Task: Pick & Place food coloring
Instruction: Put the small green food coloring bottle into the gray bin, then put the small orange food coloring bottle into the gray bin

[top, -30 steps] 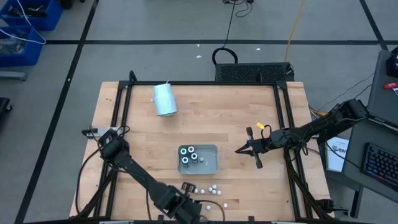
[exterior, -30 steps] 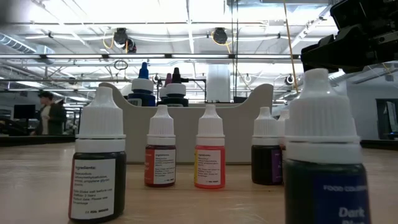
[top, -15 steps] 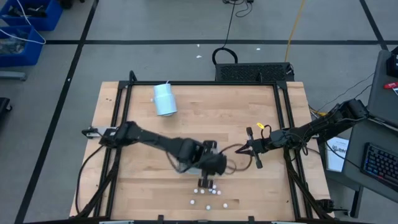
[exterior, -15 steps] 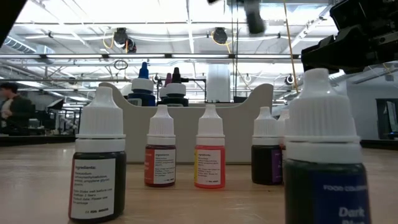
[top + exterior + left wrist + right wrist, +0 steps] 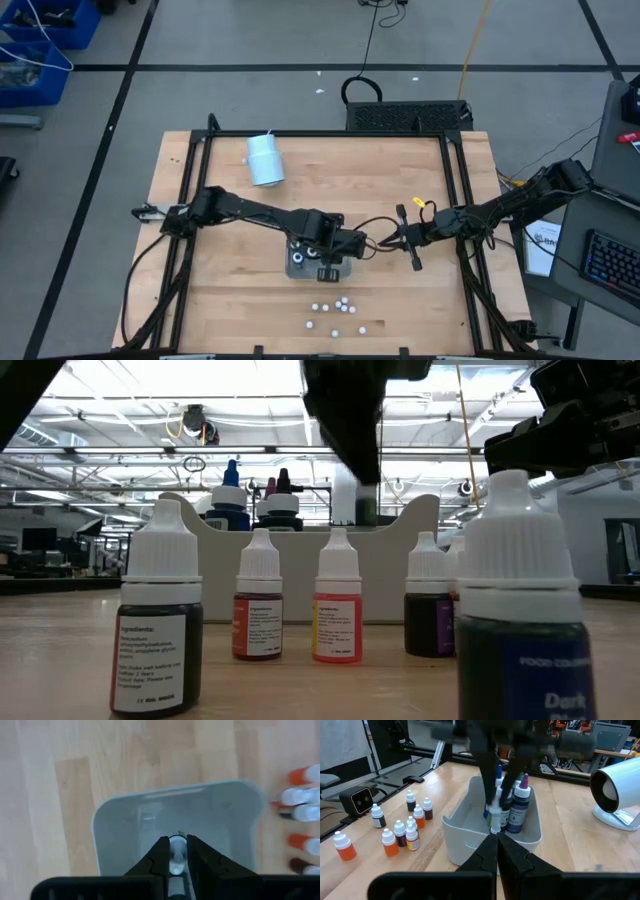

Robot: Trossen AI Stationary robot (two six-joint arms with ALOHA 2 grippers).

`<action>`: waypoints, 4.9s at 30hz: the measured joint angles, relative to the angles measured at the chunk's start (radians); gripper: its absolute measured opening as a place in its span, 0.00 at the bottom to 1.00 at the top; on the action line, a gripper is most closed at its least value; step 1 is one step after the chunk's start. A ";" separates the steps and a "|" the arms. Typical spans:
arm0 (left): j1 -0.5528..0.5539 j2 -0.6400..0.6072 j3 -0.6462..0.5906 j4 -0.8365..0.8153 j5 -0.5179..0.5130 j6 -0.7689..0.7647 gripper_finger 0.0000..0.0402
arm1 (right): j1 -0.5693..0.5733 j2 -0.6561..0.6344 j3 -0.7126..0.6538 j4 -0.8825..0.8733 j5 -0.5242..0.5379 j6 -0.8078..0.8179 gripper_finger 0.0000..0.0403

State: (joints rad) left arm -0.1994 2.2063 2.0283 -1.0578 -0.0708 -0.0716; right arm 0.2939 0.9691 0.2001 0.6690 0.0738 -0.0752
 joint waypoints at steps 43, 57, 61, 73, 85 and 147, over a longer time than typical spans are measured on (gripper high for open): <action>0.014 0.000 -0.251 0.306 0.002 0.092 0.16 | 0.053 0.000 0.000 0.120 -0.078 -0.029 0.11; 0.007 0.002 -0.212 0.307 0.002 0.092 0.16 | 0.062 0.000 0.000 0.112 -0.074 -0.079 0.34; 0.007 0.002 -0.212 0.307 0.002 0.090 0.16 | 0.062 0.000 0.000 0.117 -0.075 -0.085 0.21; -0.008 -0.004 -0.212 0.308 -0.031 0.141 0.16 | 0.062 0.000 0.000 0.138 -0.077 -0.083 0.05; -0.052 -0.081 -0.210 0.369 -0.034 0.110 0.16 | 0.062 0.000 0.000 0.146 -0.127 -0.069 0.37; -0.200 -0.128 -0.211 0.422 0.171 -0.055 0.06 | 0.063 0.000 0.000 0.157 -0.129 -0.068 0.22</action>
State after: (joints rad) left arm -0.3997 2.0781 1.8175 -0.6361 0.0998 -0.1265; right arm 0.3565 0.9688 0.1997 0.8257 -0.0551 -0.1429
